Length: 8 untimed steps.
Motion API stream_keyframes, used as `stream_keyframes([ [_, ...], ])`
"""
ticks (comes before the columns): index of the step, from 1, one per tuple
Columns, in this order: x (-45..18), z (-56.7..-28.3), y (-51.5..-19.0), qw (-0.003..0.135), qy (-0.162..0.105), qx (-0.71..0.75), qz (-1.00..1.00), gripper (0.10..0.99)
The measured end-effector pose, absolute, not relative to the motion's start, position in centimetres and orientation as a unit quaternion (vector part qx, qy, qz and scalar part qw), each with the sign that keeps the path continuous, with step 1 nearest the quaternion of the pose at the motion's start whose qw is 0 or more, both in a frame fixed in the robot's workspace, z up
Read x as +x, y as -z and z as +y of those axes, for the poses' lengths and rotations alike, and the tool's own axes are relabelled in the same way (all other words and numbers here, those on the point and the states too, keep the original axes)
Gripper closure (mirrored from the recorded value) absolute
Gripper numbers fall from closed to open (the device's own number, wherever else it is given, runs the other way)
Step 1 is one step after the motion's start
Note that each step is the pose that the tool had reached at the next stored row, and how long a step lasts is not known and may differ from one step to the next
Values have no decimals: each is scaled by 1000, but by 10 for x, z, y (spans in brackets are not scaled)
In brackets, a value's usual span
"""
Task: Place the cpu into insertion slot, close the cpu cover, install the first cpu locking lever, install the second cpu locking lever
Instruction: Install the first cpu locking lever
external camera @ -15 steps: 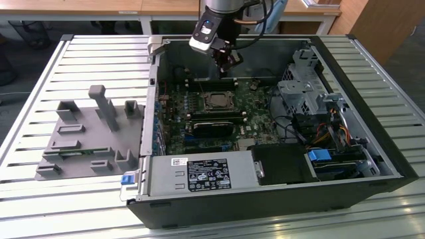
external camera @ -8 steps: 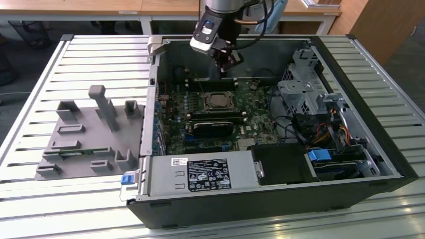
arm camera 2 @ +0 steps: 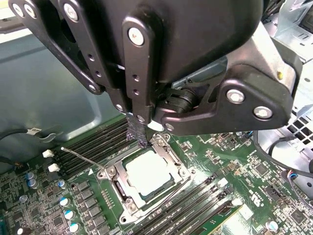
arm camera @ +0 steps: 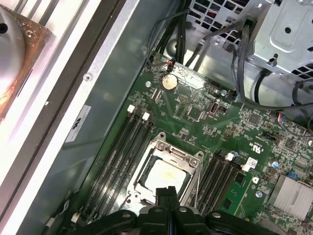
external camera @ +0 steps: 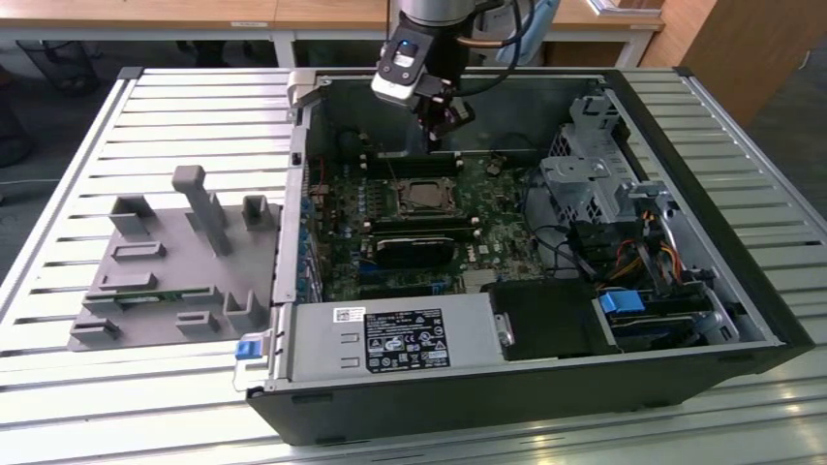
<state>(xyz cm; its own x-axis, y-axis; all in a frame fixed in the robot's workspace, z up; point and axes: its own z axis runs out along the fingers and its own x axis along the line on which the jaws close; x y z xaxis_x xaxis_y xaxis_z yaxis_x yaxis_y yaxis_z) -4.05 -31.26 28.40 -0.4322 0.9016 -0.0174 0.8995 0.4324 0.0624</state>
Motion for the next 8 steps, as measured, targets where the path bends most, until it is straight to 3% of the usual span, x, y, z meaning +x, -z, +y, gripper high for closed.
stream_keyframes([
  [8,-41,-313,-284,24,-22,517,856,980],
])
